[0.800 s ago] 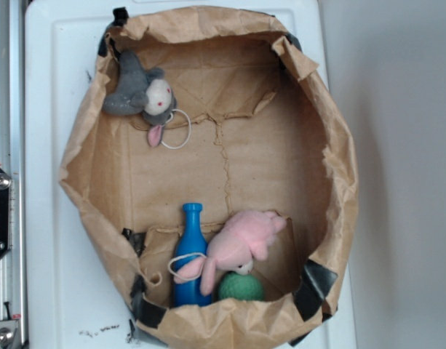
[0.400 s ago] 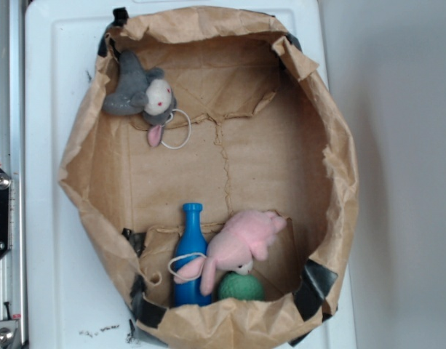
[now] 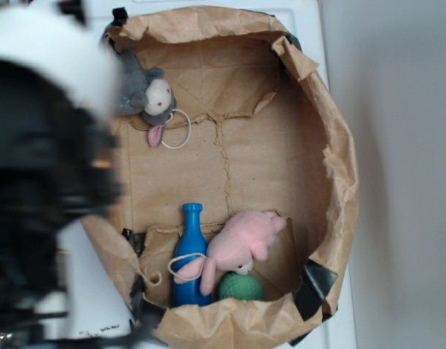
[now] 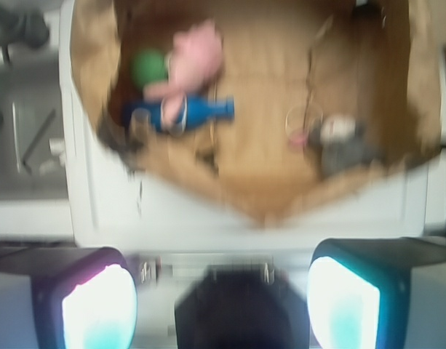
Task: Grab the gray animal.
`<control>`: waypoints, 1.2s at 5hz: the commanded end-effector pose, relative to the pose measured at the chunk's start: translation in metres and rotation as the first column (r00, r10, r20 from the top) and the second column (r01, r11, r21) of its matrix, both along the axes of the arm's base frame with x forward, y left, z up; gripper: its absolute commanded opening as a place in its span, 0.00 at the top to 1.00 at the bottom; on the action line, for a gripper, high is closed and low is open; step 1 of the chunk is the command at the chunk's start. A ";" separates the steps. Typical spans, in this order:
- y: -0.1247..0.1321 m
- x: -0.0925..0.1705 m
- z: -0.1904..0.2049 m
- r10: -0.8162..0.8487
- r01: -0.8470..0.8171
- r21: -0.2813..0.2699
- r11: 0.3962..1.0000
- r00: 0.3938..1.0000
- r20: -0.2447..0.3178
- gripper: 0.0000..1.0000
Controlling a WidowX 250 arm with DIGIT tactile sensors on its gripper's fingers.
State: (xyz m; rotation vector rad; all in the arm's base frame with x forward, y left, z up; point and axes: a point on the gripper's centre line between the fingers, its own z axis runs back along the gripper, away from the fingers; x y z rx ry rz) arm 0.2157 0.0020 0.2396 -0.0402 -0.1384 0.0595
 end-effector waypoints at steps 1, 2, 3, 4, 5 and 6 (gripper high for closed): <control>0.027 0.062 -0.003 -0.192 0.190 0.027 0.981 0.980 0.058 0.00; 0.043 0.051 -0.013 -0.334 0.329 0.143 0.934 0.942 0.017 0.00; 0.051 0.040 -0.031 -0.394 0.394 0.135 0.909 0.919 -0.030 0.00; 0.067 0.045 -0.066 -0.385 0.397 0.178 0.900 0.918 -0.100 0.00; 0.084 0.017 -0.088 -0.360 0.387 0.207 0.899 0.920 -0.154 0.00; 0.101 0.012 -0.109 -0.389 0.417 0.224 0.881 0.907 -0.158 0.00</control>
